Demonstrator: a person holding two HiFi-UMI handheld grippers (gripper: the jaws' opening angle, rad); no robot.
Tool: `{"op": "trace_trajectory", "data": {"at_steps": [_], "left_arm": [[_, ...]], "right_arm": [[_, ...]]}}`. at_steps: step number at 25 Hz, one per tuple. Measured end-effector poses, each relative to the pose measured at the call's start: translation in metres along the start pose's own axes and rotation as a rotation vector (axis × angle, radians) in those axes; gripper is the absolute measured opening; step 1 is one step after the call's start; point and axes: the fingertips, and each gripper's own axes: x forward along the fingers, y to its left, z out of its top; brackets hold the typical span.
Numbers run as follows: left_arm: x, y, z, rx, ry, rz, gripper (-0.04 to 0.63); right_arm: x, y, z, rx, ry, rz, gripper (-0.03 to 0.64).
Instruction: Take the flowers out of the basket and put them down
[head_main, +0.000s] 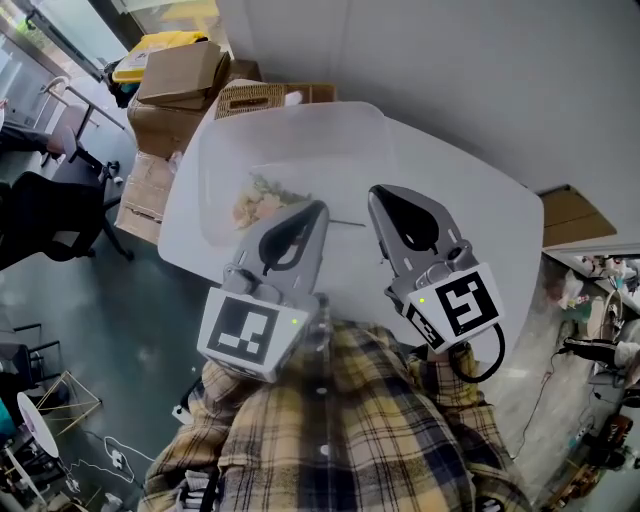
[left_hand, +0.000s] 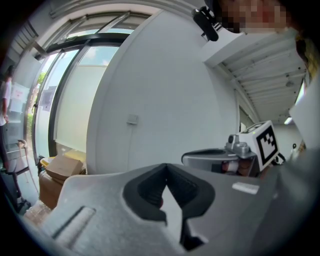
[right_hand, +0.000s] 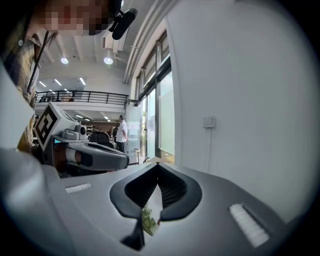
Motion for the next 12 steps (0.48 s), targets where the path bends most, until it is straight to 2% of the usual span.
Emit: {"op": "trace_trajectory", "data": {"at_steps": [12], "left_arm": [[-0.004,0.037,-0.016,-0.045,0.021,0.063,0.002]], "right_arm": [[0.042,0.004,-0.02,0.017,0.095,0.11,0.006]]}}
